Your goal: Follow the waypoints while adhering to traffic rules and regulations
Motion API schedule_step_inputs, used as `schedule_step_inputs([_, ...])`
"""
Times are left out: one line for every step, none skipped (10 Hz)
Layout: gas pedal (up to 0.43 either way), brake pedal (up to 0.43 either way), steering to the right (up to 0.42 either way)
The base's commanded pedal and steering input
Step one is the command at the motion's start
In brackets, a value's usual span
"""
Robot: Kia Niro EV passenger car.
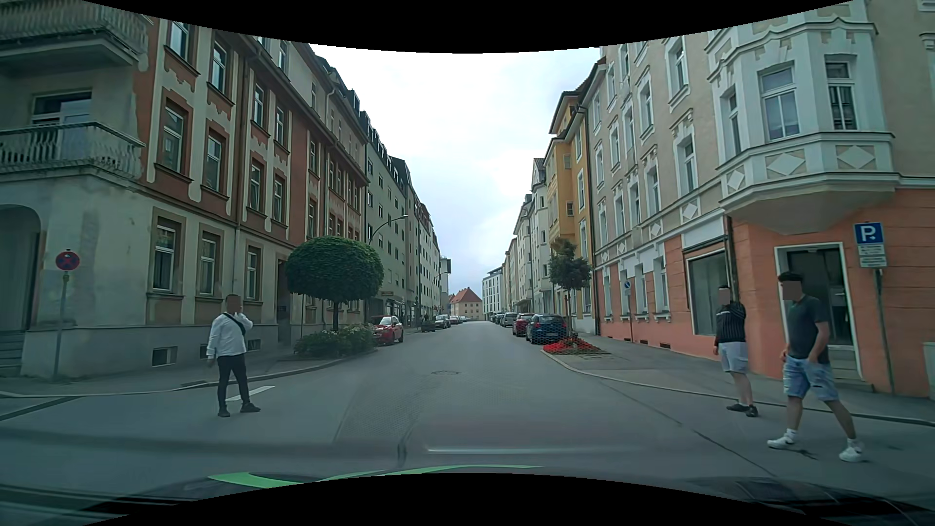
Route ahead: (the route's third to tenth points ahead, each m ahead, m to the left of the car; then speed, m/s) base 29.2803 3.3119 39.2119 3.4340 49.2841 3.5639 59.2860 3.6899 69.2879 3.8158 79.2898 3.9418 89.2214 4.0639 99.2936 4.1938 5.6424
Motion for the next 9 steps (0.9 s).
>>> schedule_step_inputs([0.228,0.000,-0.007])
schedule_step_inputs([0.228,0.000,-0.007])
schedule_step_inputs([0.228,0.000,-0.007])
schedule_step_inputs([0.228,0.000,-0.007])
schedule_step_inputs([0.228,0.000,-0.007])
schedule_step_inputs([0.228,0.000,-0.007])
schedule_step_inputs([0.228,0.000,-0.007])
schedule_step_inputs([0.228,0.000,-0.007])
schedule_step_inputs([0.228,0.000,-0.008])
